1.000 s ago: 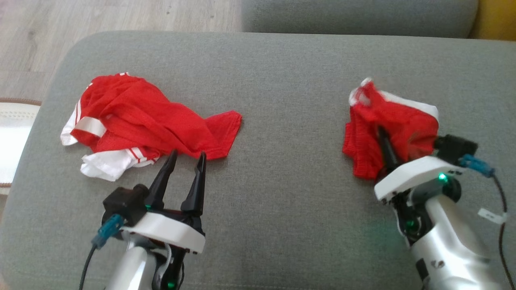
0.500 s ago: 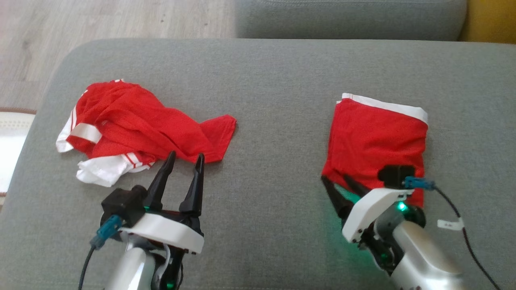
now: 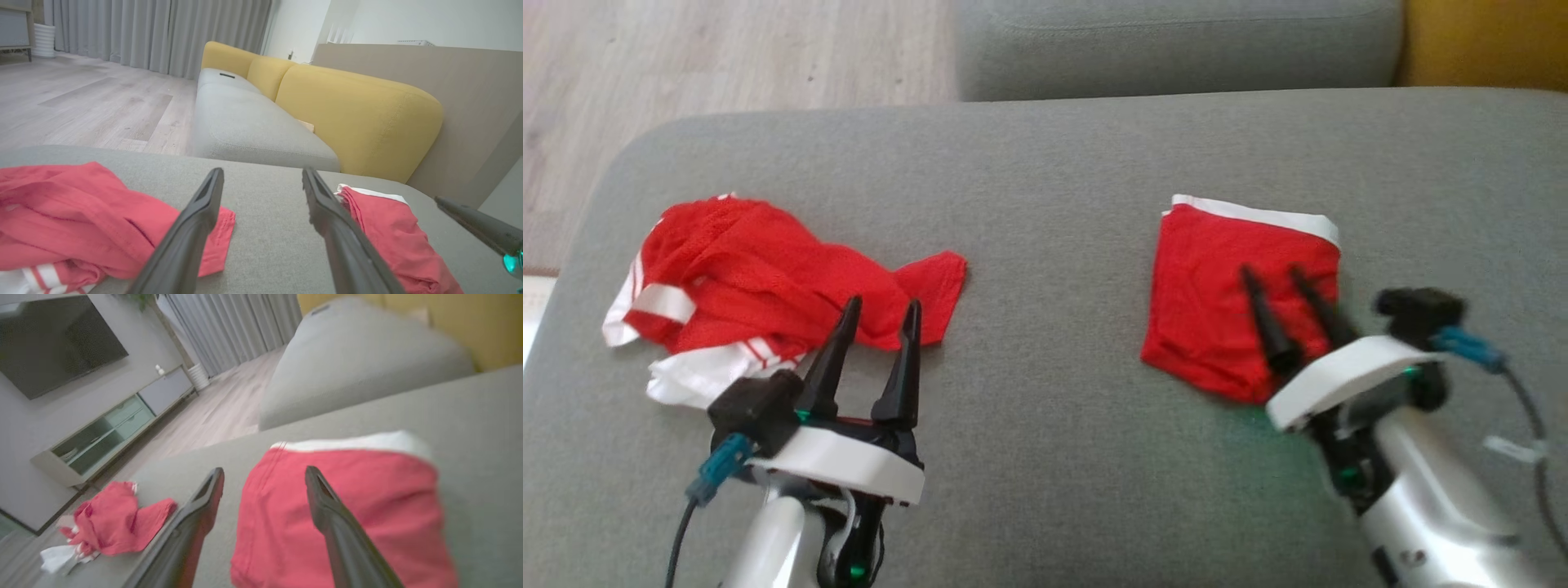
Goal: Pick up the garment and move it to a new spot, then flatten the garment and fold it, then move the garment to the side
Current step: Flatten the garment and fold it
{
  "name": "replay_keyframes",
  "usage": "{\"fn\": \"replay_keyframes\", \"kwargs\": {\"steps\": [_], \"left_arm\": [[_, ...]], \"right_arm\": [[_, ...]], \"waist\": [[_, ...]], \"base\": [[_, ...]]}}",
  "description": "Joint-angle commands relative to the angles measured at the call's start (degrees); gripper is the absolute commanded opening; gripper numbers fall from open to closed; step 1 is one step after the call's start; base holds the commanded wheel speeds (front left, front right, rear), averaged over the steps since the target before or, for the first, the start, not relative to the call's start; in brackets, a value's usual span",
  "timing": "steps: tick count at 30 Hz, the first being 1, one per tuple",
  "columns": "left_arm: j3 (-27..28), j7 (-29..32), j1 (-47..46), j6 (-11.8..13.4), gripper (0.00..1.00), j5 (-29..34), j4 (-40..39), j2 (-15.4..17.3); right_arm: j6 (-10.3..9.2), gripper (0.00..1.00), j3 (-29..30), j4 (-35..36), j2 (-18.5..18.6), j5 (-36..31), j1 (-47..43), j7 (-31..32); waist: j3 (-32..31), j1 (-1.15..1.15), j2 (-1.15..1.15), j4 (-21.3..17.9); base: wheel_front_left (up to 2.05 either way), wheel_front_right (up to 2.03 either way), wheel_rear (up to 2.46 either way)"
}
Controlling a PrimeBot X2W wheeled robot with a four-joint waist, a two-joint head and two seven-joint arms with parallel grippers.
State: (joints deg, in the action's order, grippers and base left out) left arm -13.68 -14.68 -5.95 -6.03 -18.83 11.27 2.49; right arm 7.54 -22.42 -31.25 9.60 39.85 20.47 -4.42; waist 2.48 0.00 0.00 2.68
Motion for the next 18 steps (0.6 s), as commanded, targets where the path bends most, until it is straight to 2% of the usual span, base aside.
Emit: {"fn": "replay_keyframes", "kwargs": {"steps": [1,6,7,11,13,18], "left_arm": [[2.5,-0.32,-1.39,0.35,1.0,-0.58,-2.5,0.39],[2.77,-0.32,-1.36,0.41,1.0,-0.72,-3.55,0.39],[2.77,-0.32,-1.36,0.41,1.0,-0.72,-3.55,0.39],[2.66,-0.32,-1.17,0.3,1.0,-0.84,-4.07,0.39],[2.78,-0.32,-0.75,0.18,1.0,-1.03,-4.07,0.39],[3.74,-0.32,0.66,0.12,1.0,-0.58,-3.71,0.39]], "right_arm": [[-0.05,1.0,1.82,3.13,1.25,-3.65,-0.03,-3.06],[-0.05,1.0,10.27,5.52,1.42,-16.0,-2.68,-8.64],[-0.05,1.0,10.27,5.52,1.42,-16.0,-2.68,-8.64],[-0.05,1.0,17.82,7.95,-2.53,-23.95,-5.91,-9.93],[-0.05,1.0,20.59,9.52,-4.37,-25.62,-7.5,-10.23],[-0.05,1.0,22.65,11.25,-6.22,-28.63,-10.46,-10.49]], "waist": [[-0.43,0.0,0.0,-1.02],[-0.59,0.0,0.0,-2.64],[-0.59,0.0,0.0,-2.64],[-0.48,0.0,0.0,-3.5],[-0.51,0.0,0.0,-3.86],[-0.31,0.0,0.0,-4.44]], "base": [[0.0,0.0,0.0],[0.0,0.0,0.0],[0.0,0.0,0.0],[0.0,0.0,0.0],[0.0,0.0,0.0],[0.0,0.0,0.0]]}}
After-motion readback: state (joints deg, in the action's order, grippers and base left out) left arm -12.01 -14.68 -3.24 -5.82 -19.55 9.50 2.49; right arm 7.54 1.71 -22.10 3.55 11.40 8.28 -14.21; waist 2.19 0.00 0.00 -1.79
